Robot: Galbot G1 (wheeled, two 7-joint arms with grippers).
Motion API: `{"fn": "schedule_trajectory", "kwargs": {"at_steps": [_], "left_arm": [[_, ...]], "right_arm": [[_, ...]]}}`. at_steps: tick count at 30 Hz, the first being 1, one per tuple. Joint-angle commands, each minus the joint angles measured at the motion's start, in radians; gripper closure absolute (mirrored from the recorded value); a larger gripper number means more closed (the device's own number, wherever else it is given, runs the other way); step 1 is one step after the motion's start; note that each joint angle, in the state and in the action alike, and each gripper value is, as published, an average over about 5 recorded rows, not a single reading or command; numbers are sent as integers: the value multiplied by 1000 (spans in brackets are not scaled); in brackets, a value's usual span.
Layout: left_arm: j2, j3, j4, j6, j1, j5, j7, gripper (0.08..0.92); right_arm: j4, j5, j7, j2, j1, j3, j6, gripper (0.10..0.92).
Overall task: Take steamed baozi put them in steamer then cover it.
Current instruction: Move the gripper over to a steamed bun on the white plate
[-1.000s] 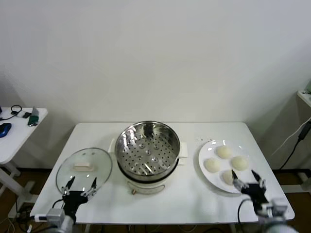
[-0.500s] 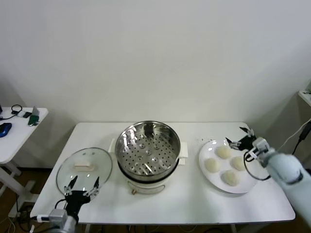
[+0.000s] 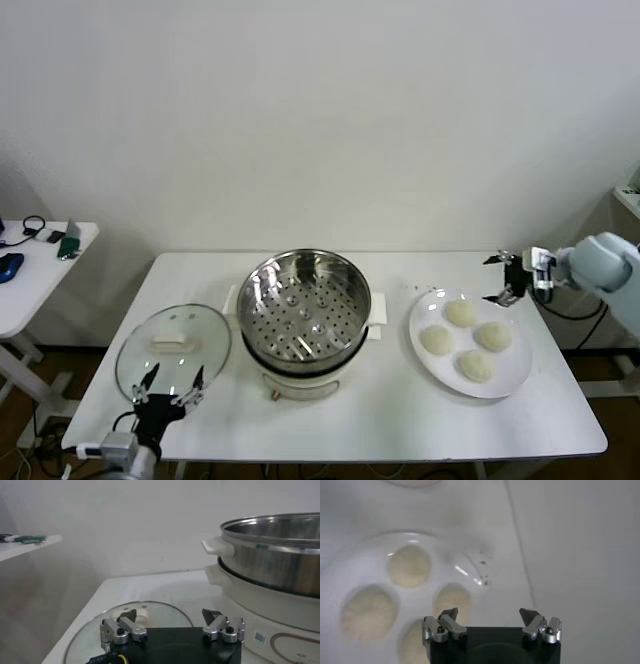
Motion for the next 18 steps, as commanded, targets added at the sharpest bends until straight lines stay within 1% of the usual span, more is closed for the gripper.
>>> {"fn": "schedule_trajectory", "kwargs": {"at_steps": [1, 6, 12, 18], "left_arm": [[2, 1, 1, -2, 1, -1, 2, 177], [3, -3, -1, -5, 3, -3, 4, 177], [5, -14, 1, -13, 10, -13, 4, 177], [4, -19, 6, -17, 14, -20, 4, 177]], "right_arm": [[-160, 94, -167, 118, 322, -450, 37, 203], [-237, 95, -142, 218, 267, -463, 35, 203], [-384, 58, -101, 341, 180, -410, 94, 203], [-455, 23, -86, 408, 122, -375, 118, 203]]}}
